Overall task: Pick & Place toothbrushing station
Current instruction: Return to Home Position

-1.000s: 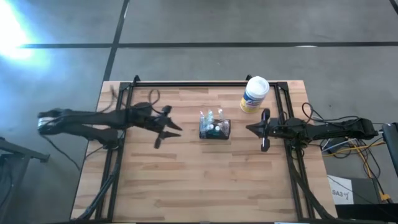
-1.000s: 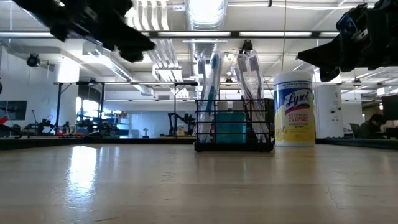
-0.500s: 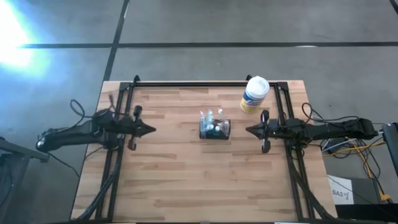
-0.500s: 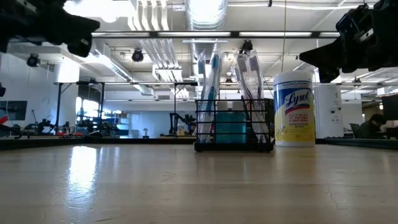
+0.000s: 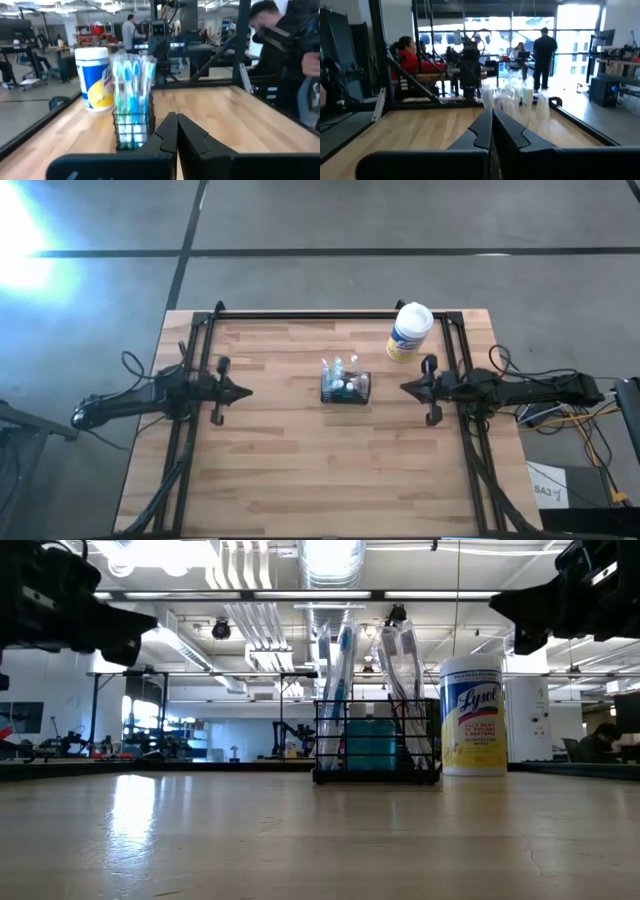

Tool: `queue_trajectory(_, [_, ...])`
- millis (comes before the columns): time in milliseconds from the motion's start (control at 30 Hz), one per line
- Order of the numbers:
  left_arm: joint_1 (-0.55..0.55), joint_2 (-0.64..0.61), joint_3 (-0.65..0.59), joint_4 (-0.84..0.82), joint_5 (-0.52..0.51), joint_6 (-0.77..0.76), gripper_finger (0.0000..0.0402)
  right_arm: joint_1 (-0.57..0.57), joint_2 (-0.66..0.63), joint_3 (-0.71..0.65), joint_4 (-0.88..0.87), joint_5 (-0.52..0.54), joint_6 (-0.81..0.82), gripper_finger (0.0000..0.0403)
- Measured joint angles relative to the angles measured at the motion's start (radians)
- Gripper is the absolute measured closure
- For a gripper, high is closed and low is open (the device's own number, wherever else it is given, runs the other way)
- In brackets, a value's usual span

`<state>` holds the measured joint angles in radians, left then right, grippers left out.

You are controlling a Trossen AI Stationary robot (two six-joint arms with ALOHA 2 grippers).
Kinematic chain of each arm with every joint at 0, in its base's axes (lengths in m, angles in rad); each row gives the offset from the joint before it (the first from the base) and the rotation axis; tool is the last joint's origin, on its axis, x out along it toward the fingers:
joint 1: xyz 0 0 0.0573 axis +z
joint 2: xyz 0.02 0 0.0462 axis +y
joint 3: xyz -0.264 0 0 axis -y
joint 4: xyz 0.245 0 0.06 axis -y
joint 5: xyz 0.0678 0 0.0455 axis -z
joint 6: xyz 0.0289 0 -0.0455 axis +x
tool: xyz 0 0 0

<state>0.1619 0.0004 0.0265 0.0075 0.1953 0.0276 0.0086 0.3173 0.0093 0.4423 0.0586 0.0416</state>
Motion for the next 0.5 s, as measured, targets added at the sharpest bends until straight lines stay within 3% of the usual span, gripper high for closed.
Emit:
queue_trajectory(367, [0.0, 0.006, -0.018, 0.026, -0.039, 0.029, 0.04, 0.0, -0.025, 0.0, -0.052, -0.007, -0.019, 0.0394])
queue_trajectory(500, [0.0, 0.011, -0.018, 0.027, 0.012, 0.002, 0.04, 0.0, -0.027, 0.0, -0.067, -0.007, -0.01, 0.0394])
